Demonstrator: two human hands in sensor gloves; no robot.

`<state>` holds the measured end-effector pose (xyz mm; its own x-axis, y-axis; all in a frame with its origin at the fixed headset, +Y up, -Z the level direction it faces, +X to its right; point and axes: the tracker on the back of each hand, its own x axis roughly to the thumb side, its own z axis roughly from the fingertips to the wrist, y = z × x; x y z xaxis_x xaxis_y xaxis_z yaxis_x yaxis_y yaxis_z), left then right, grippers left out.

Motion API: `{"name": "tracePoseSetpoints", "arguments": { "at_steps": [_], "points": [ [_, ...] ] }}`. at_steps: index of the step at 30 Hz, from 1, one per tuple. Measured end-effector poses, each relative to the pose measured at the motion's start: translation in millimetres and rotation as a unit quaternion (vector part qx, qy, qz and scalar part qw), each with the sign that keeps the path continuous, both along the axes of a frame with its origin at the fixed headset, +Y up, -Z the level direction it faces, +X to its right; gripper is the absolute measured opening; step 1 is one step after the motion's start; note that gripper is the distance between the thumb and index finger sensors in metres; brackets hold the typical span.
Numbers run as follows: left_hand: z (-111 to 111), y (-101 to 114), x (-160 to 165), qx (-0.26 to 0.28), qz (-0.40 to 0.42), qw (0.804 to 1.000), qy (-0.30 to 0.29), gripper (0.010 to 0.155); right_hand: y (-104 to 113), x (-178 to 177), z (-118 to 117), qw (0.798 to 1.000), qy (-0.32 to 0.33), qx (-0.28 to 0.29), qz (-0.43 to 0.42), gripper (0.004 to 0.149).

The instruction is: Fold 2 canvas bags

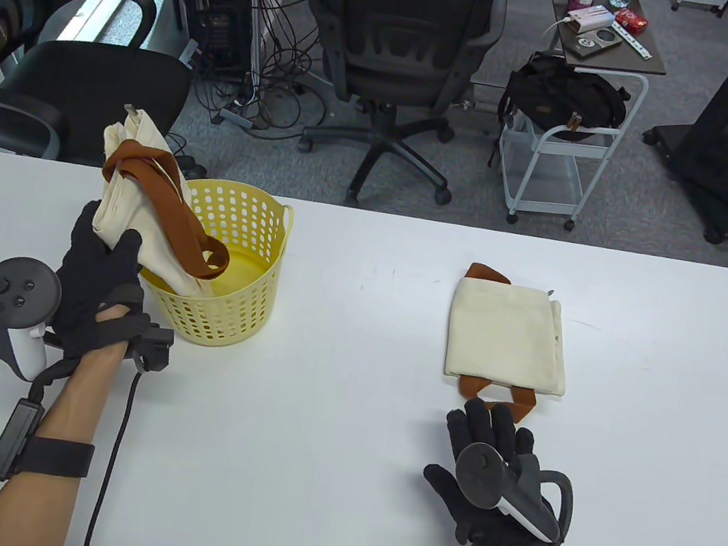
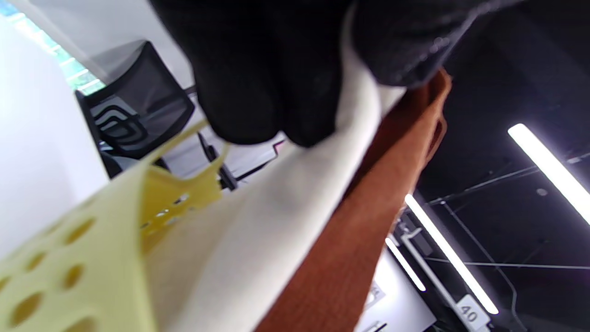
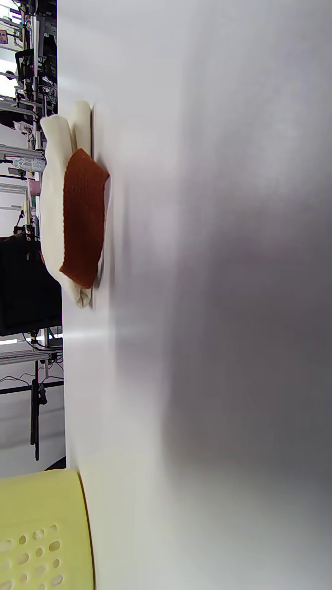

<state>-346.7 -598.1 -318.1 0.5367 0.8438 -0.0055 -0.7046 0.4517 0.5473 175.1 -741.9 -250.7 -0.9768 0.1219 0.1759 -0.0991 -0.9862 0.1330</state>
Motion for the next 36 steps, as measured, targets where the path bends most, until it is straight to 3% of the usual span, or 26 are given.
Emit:
{"name": "tracePoseSetpoints", "arguments": {
  "at_steps": [8, 15, 19, 25, 30, 36],
  "points": [
    [25, 47, 3, 0.064, 0.003, 0.998, -0.002, 0.059, 2, -3, 3, 1.000, 0.008, 0.000, 0.006, 0.078],
    [61, 95, 8, 0.123, -0.009, 0.992, -0.033, 0.058, 0, -5, 3, 1.000, 0.014, -0.007, 0.005, 0.078],
    [81, 109, 11, 0.137, 0.039, 0.988, -0.062, 0.057, 1, -8, 4, 1.000, 0.017, -0.009, 0.007, 0.078],
    [93, 111, 15, 0.159, 0.083, 0.979, -0.101, 0.056, 3, -8, 6, 1.000, 0.015, -0.005, 0.004, 0.078],
    [86, 92, 26, 0.147, 0.200, 0.950, -0.192, 0.055, 4, -6, 7, 1.000, 0.011, -0.005, 0.001, 0.078],
    [75, 66, 43, 0.126, 0.243, 0.931, -0.240, 0.056, 4, -7, 6, 1.000, 0.012, -0.005, -0.002, 0.078]
  ]
}}
